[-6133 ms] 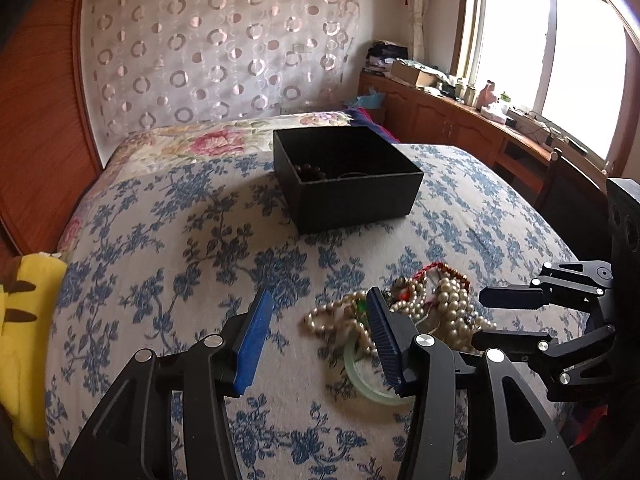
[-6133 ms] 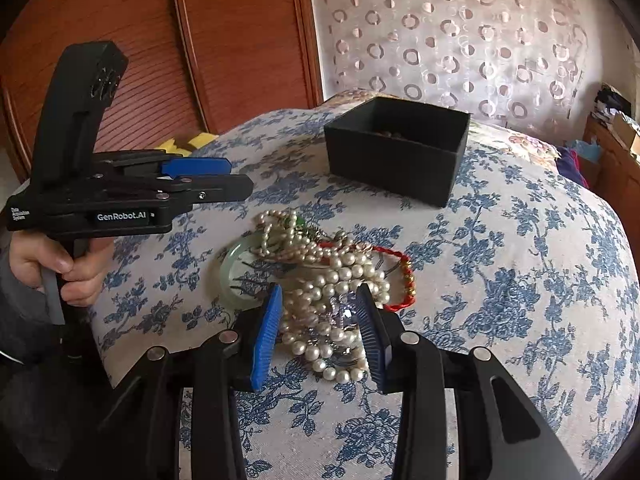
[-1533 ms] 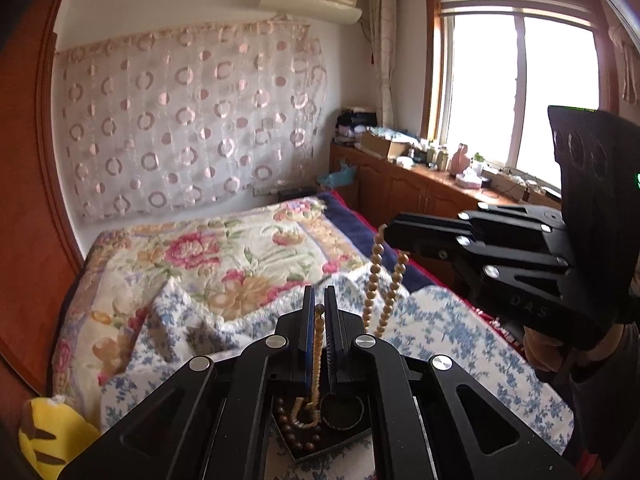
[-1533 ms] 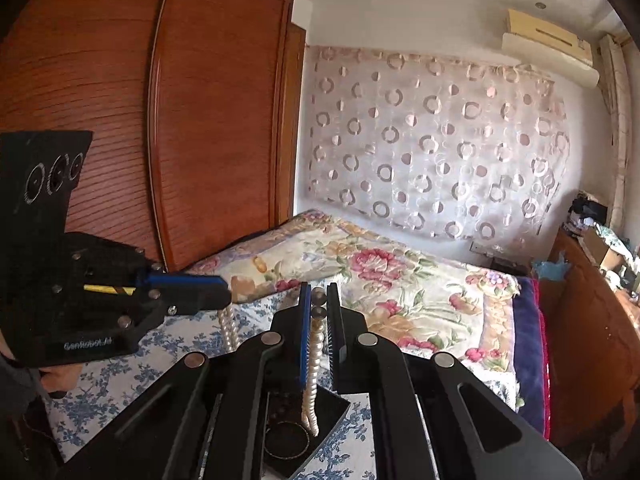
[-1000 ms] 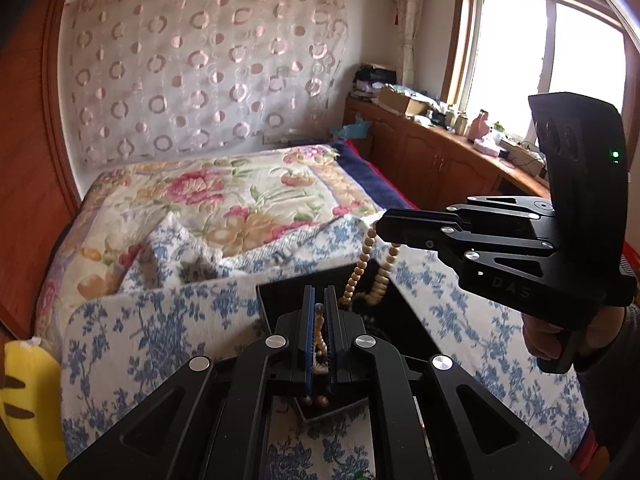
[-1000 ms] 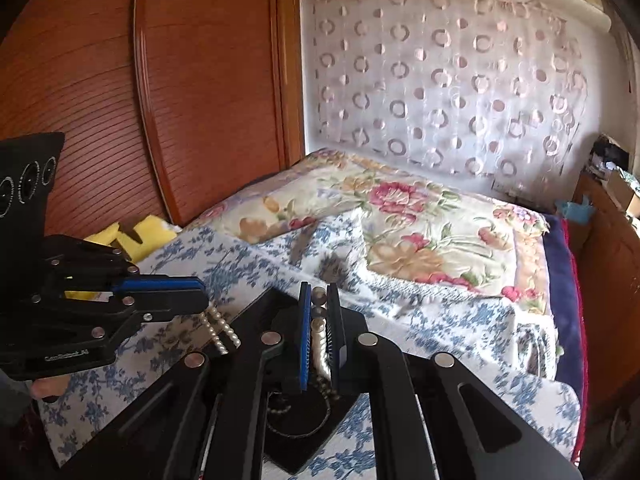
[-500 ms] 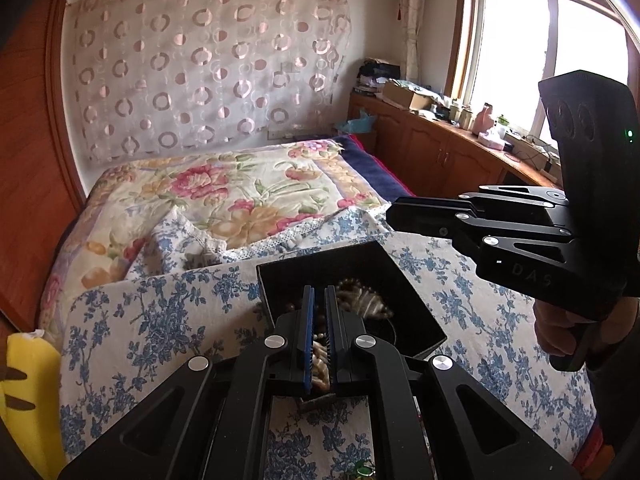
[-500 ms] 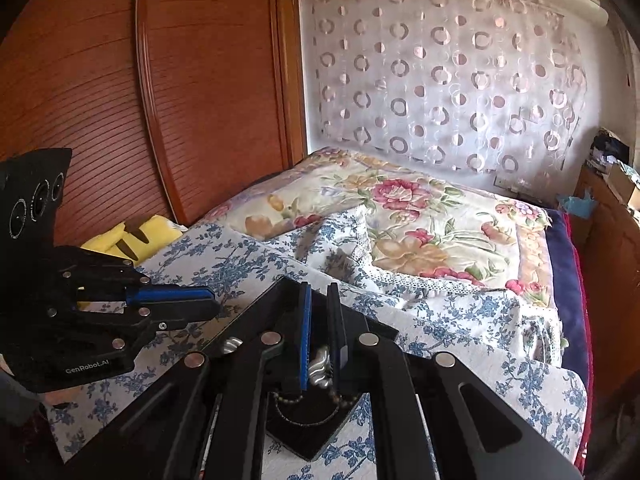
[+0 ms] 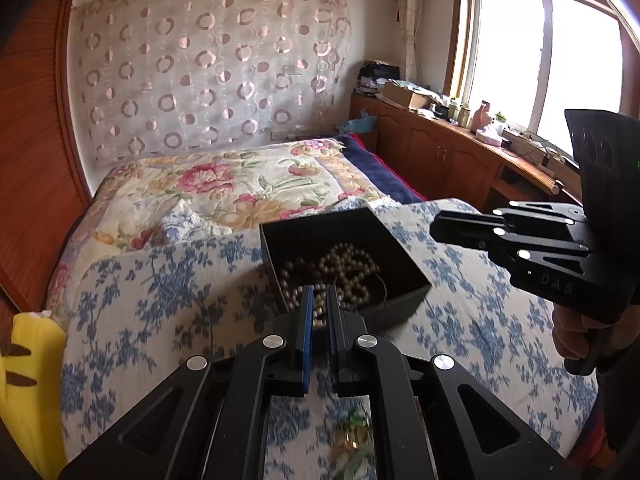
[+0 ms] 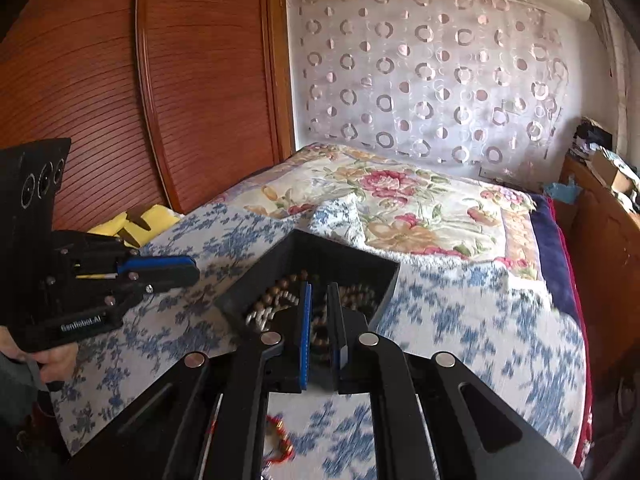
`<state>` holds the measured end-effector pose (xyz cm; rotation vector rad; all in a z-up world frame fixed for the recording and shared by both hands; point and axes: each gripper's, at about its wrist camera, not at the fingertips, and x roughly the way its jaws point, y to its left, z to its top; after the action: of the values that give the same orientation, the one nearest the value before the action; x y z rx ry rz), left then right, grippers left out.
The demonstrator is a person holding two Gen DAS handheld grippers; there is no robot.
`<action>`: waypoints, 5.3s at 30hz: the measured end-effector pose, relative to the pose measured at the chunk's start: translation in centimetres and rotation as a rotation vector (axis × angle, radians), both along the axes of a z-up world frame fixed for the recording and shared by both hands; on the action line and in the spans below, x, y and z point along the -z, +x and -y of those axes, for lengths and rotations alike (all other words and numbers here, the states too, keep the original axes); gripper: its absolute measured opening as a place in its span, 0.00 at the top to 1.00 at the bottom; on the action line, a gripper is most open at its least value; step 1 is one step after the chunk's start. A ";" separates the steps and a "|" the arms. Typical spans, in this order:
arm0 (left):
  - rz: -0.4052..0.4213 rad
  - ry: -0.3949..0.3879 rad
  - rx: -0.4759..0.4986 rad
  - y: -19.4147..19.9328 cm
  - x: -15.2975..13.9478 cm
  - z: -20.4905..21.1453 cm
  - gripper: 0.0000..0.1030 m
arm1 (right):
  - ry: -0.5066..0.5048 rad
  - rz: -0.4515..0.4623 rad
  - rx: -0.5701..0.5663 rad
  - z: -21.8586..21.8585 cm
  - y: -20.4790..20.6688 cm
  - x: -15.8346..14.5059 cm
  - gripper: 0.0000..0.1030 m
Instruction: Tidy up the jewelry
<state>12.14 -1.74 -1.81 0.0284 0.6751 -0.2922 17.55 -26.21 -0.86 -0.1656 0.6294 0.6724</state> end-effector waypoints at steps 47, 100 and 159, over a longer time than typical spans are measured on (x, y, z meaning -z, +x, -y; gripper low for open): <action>-0.097 0.015 -0.031 -8.7 7.1 -1.0 0.24 | -0.009 -0.295 0.003 0.9 -6.3 10.0 0.62; -0.089 0.103 0.057 -8.7 6.8 3.1 0.33 | -0.004 -0.168 0.147 7.2 -7.3 7.9 0.76; 0.055 0.083 -0.039 3.8 0.5 0.9 0.33 | 0.016 -0.065 0.139 0.1 5.7 3.5 0.76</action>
<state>15.89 -2.68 -2.27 0.1017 0.6317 -0.2253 23.26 -26.35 -4.36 -0.0841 0.6908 0.5504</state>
